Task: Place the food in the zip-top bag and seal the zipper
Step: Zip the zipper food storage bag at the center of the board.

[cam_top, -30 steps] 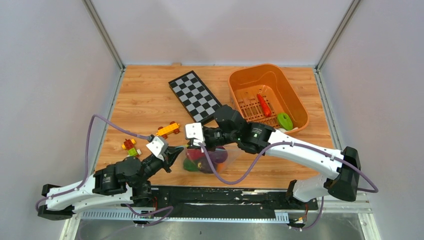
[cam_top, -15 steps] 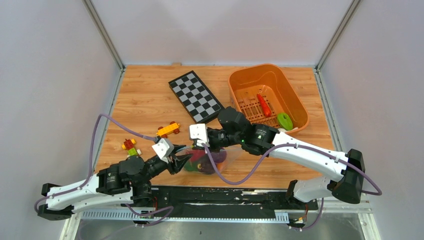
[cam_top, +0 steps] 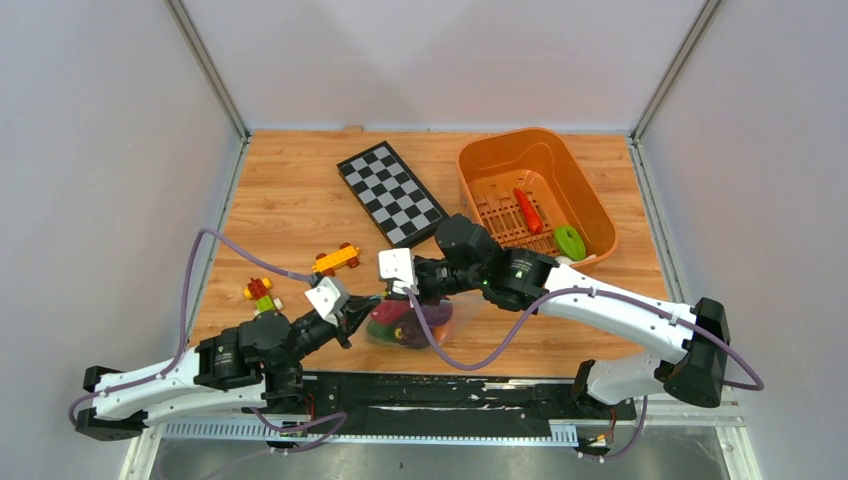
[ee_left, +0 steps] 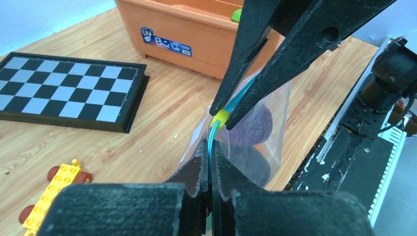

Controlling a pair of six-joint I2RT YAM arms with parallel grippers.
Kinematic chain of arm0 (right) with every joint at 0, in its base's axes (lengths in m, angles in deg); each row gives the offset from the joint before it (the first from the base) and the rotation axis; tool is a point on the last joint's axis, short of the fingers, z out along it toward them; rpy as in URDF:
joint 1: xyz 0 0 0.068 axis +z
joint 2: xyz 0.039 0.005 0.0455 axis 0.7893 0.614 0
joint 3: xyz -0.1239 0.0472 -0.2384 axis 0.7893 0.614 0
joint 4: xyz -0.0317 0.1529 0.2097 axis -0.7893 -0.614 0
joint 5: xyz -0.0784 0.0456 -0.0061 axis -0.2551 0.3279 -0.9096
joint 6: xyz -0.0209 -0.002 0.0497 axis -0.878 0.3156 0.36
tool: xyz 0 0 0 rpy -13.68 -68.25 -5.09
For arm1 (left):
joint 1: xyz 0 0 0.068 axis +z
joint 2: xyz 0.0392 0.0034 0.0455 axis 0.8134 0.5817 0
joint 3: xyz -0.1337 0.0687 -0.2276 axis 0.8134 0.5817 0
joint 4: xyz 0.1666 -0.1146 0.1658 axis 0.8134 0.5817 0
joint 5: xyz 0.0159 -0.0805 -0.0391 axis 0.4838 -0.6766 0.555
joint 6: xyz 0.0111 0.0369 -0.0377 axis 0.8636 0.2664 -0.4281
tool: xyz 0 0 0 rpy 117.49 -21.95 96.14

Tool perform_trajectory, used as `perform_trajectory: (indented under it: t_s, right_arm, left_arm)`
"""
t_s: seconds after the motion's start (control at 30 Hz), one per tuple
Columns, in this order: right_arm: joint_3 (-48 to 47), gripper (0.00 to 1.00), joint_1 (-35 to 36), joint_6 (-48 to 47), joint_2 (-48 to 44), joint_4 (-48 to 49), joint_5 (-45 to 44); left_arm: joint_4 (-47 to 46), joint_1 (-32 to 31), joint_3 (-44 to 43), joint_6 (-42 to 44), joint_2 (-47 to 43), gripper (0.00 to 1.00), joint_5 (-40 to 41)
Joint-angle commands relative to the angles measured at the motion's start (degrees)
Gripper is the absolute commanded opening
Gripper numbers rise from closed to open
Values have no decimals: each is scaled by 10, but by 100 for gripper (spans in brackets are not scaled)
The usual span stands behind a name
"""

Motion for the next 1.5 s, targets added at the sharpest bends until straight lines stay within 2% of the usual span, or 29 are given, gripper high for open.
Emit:
perform_trajectory:
  t_s: [0.0, 0.17, 0.37, 0.8, 1.27, 1.47]
  right_arm:
    - [1, 0, -2, 9, -16, 0, -34]
    - [32, 0, -2, 30, -48, 11, -82]
    - [80, 0, -2, 33, -114, 24, -92]
    - [121, 0, -2, 42, -172, -10, -159]
    - [175, 0, -2, 72, -274, -49, -283]
    - [179, 0, -3, 73, -283, -66, -328]
  left_arm:
    - [-3, 0, -9, -8, -9, 0, 42]
    - [12, 1, -7, -20, -24, 0, 85]
    - [19, 0, -3, -28, -48, 0, 121]
    - [29, 0, 2, -39, -84, 0, 153]
    - [7, 0, 11, -40, -86, 0, 194]
    - [4, 0, 14, -42, -88, 0, 213]
